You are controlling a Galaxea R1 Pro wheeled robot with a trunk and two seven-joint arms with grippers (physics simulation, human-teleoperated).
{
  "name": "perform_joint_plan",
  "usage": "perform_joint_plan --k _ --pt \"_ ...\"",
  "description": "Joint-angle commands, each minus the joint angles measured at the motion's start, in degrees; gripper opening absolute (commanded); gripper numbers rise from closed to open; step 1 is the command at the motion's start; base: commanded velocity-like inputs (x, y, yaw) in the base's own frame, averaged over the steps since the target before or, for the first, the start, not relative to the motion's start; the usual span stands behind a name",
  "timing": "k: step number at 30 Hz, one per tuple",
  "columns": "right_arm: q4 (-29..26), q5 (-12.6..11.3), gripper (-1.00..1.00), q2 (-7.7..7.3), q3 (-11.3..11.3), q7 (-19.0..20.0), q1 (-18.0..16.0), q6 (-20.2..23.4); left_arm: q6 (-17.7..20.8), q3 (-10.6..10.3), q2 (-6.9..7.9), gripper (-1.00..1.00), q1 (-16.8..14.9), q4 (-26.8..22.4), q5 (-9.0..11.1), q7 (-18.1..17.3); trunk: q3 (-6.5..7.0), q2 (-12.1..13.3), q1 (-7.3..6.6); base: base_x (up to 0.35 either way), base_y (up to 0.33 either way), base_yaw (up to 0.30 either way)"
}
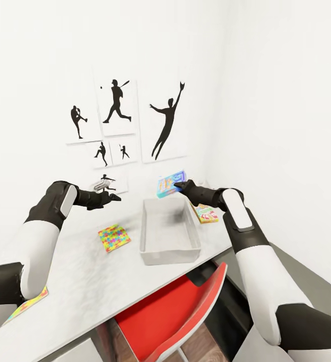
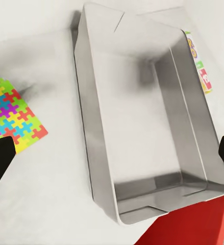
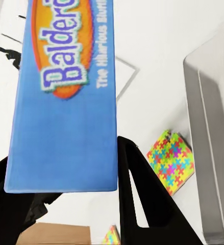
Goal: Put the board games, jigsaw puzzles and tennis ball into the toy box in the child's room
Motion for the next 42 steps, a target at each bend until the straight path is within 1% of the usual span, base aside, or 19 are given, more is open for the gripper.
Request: perform_joint_plan --k 1,5,6,8,11,15,18,20,29,35,42 --pt "1.19 -0.96 -1.0 0.04 -0.02 -0.56 -0.27 -0.03 0.37 0.12 0.0 1.0 -0.06 -0.02 0.4 0.17 -0.13 -0.14 0.04 0.0 0.0 0.0" --pt "7.27 -1.18 -1.0 0.23 -0.06 -0.34 -2.51 0.16 0.37 0.13 0.06 1.0 -0.06 -0.02 0.45 0.17 -0.13 -0.14 0.04 0.0 0.0 0.0" --pt "9.38 -1.2 -1.0 0.57 -0.06 -0.25 -3.15 0.94 0.37 0.13 0.07 1.0 -0.06 -0.02 0.46 0.17 -0.13 -0.14 0.04 0.0 0.0 0.0" --pt "11.25 -1.22 -1.0 0.98 -0.1 -0.24 -4.09 2.63 0.37 0.13 0.08 1.0 -0.06 -0.02 0.47 0.17 -0.13 -0.14 0.04 0.0 0.0 0.0" --pt "12.31 -1.22 -1.0 1.47 -0.13 -0.29 -4.91 4.36 0.37 0.13 0.08 1.0 -0.06 -0.02 0.47 0.16 -0.13 -0.14 0.04 0.0 0.0 0.0" --pt "12.99 -1.23 -1.0 2.01 -0.12 -0.35 -5.19 5.21 0.37 0.1 0.09 1.0 -0.06 -0.02 0.47 0.13 -0.13 -0.14 0.04 0.0 0.0 0.0" --pt "15.12 -1.18 -1.0 3.36 -0.12 -0.46 -5.76 7.14 0.37 0.06 0.09 1.0 -0.06 -0.02 0.43 0.1 -0.13 -0.14 0.04 0.0 0.0 0.0" --pt "16.0 -1.16 -1.0 3.68 -0.13 -0.48 -6.03 7.69 0.38 0.05 0.09 1.0 -0.06 -0.02 0.4 0.09 -0.13 -0.14 0.04 0.0 0.0 0.0" --pt "20.62 -1.14 -1.0 3.68 -0.01 -0.59 -6.43 8.46 0.45 0.04 0.07 1.0 -0.06 -0.02 0.43 0.08 -0.13 -0.14 0.04 0.0 0.0 0.0" --pt "21.09 -1.06 -1.0 3.68 0.04 -0.59 -6.44 10.06 0.45 0.04 0.08 1.0 -0.06 -0.02 0.45 0.08 -0.13 -0.14 0.04 0.0 0.0 0.0" --pt "21.11 -0.66 -1.0 3.68 0.01 -0.55 -6.44 9.75 0.45 0.1 0.09 1.0 -0.06 -0.02 0.41 0.08 -0.13 -0.14 0.04 0.0 0.0 0.0"
